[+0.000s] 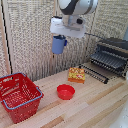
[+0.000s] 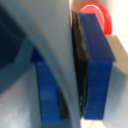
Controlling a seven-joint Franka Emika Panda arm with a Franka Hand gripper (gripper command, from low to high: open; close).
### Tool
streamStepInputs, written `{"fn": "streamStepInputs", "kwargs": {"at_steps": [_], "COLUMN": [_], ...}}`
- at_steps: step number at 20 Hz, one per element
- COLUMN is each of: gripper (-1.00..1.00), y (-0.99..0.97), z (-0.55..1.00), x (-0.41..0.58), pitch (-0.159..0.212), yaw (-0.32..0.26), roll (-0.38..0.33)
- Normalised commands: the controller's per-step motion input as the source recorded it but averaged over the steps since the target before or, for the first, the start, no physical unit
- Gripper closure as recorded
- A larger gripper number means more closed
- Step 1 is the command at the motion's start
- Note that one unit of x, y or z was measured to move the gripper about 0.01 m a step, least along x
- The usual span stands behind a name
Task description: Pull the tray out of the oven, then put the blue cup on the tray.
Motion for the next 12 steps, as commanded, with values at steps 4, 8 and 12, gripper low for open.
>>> {"fn": "streamStepInputs", "kwargs": {"at_steps": [4,8,12], "gripper": [1.00,1.00,1.00], "y": [-0.99,-0.97,-0.97], "z": [0.27,0.11,0.00], "x": [-0.110,-0.056,-0.006], "pitch": [0.163,0.116,0.076], "yaw": [-0.002,-0.033,-0.057], "roll": [0.101,0.069,0.039]}}
